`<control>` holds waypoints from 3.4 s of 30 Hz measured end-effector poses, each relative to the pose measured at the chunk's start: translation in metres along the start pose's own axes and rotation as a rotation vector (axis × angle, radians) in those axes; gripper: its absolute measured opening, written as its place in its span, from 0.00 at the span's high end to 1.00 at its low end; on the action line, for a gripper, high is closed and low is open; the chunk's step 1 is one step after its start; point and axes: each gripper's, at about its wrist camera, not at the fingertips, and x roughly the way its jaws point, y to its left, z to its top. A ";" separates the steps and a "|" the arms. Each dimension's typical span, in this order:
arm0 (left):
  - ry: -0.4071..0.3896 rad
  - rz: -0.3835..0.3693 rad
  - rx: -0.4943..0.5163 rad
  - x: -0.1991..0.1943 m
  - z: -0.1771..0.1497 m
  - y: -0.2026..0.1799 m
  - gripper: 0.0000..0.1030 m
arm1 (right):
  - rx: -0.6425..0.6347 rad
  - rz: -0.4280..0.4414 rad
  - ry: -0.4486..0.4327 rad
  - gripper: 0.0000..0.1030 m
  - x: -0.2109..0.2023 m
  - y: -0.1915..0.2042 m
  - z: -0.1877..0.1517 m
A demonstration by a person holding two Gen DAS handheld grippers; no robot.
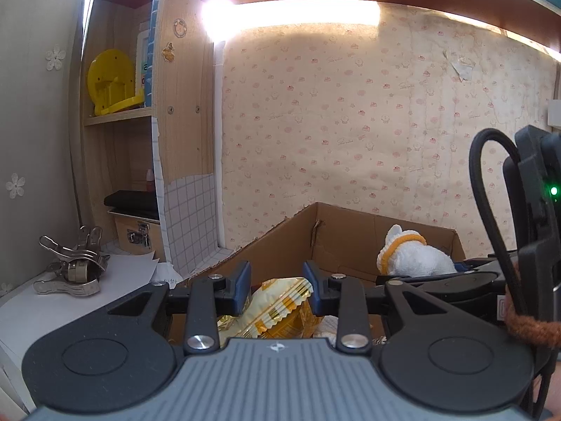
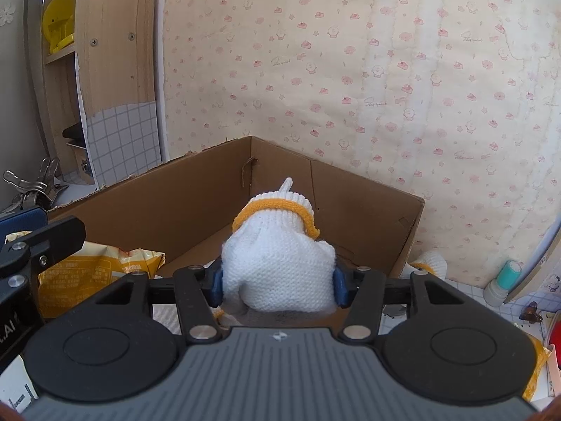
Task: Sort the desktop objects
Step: 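Open both grippers to drop the bread bag and glove into the box, then move both grippers toward the yellow snack bag and glove on the desk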
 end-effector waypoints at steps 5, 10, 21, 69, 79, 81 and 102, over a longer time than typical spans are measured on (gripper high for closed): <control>-0.004 0.006 -0.009 -0.003 0.001 0.002 0.66 | 0.004 -0.001 -0.057 0.27 -0.015 0.000 0.003; -0.012 0.014 -0.020 -0.006 0.002 0.003 0.66 | 0.005 -0.007 -0.078 0.26 -0.026 -0.003 0.006; -0.073 0.005 -0.064 -0.022 0.012 0.008 0.46 | 0.036 -0.014 -0.131 0.26 -0.060 -0.015 -0.003; -0.151 -0.399 0.113 -0.108 -0.040 -0.146 0.39 | 0.253 -0.308 -0.202 0.23 -0.204 -0.164 -0.130; -0.116 -0.419 0.137 -0.096 -0.055 -0.170 0.39 | 0.289 -0.333 -0.172 0.23 -0.199 -0.187 -0.148; -0.109 -0.415 0.140 -0.092 -0.056 -0.172 0.38 | 0.294 -0.332 -0.159 0.23 -0.194 -0.190 -0.150; -0.033 -0.335 0.138 0.005 -0.045 -0.213 0.38 | 0.330 -0.348 -0.116 0.23 -0.165 -0.218 -0.155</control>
